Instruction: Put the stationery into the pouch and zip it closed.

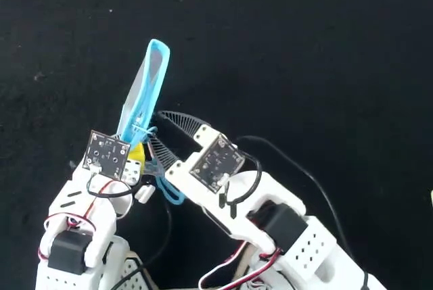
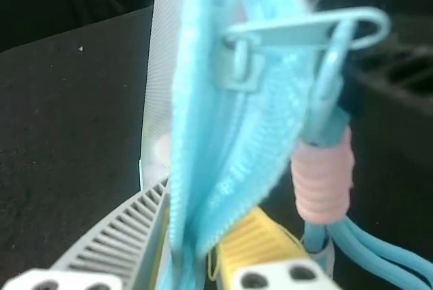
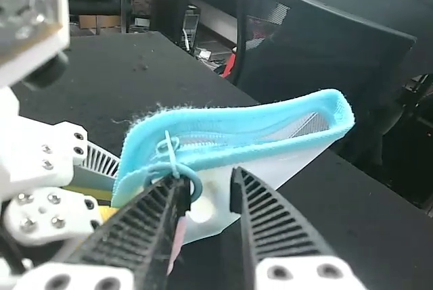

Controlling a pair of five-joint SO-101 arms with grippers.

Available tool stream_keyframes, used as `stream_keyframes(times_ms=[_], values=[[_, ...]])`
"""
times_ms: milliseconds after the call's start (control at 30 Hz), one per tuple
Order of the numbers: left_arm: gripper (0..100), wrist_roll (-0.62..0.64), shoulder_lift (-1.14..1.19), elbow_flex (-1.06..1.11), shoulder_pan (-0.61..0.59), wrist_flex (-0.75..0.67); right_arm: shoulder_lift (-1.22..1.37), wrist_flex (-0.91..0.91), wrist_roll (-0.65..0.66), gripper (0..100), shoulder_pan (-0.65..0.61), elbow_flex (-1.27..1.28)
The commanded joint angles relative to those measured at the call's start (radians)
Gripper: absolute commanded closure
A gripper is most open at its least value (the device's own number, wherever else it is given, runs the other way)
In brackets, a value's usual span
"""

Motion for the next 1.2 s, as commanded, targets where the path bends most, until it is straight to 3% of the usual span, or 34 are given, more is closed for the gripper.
stream_keyframes(times_ms=[0, 200, 633, 1167], values=[[97, 0.000, 0.008, -0.030, 0.015, 0.000, 0.041, 0.014, -0.006, 92.3, -0.034, -0.016], [97, 0.002, 0.008, -0.030, 0.015, 0.002, 0.035, 0.018, 0.003, 98.3, -0.046, -0.016], [97, 0.002, 0.008, -0.028, 0.015, 0.006, 0.042, 0.012, 0.000, 98.8, 0.221, -0.114], [97, 0.003, 0.008, 0.002, 0.019, 0.000, 0.045, -0.115, 0.003, 98.8, 0.232, -0.122]])
